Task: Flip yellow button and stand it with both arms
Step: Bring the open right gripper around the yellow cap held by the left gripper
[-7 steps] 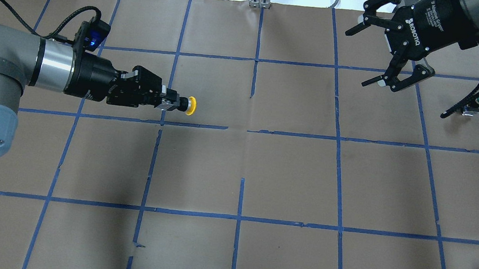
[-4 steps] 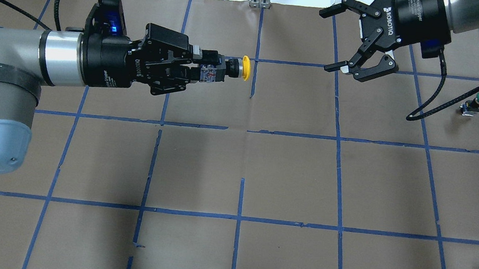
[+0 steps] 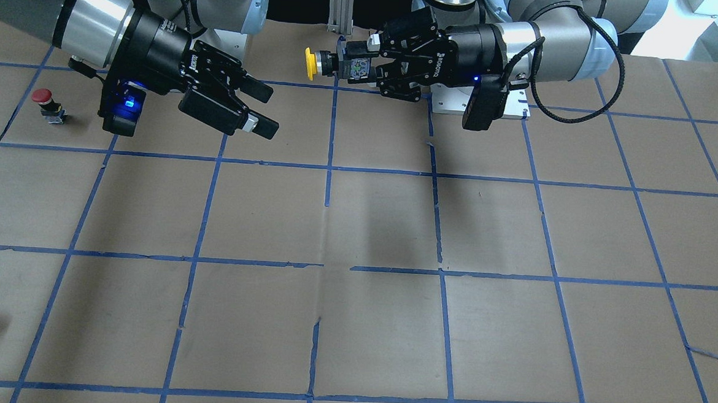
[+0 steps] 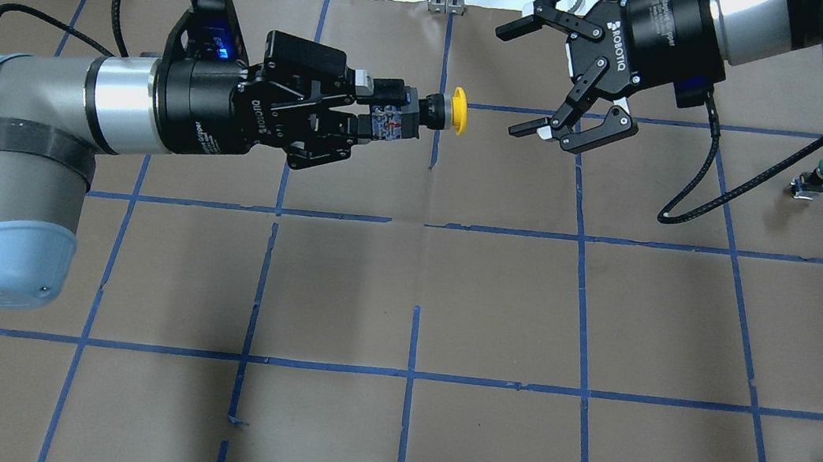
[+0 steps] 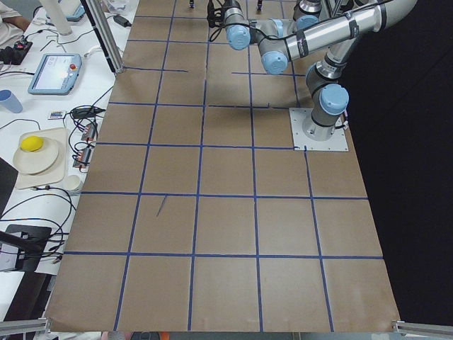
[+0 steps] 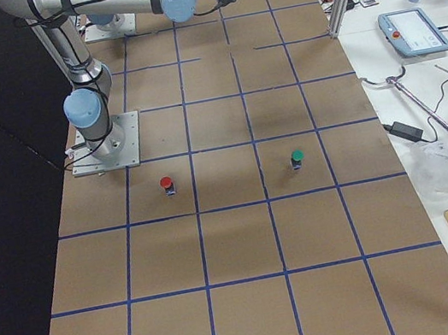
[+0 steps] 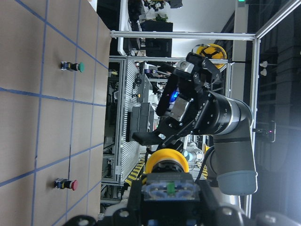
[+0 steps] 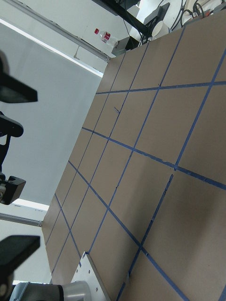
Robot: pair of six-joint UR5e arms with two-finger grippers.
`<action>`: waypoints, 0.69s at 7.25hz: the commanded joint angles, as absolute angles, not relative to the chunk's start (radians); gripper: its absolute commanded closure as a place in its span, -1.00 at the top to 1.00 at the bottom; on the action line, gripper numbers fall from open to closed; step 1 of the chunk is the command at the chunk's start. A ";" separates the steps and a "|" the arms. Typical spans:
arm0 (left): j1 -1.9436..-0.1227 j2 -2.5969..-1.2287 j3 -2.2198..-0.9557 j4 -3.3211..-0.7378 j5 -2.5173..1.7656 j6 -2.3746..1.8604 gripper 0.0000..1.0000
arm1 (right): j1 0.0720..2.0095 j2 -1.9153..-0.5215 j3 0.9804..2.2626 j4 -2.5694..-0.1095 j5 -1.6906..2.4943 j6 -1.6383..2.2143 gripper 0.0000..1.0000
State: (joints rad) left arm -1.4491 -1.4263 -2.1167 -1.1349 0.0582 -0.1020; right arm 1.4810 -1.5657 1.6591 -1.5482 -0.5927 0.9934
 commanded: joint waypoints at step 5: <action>-1.457 -1.453 -2.121 -1.034 0.052 -0.118 -0.59 | 1.512 -1.634 1.675 -1.539 -0.589 0.994 0.99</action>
State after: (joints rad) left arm -1.4562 -1.4516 -2.1187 -1.0454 0.0516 -0.1172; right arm 1.5108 -1.6243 1.6717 -1.5414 -0.5949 0.9949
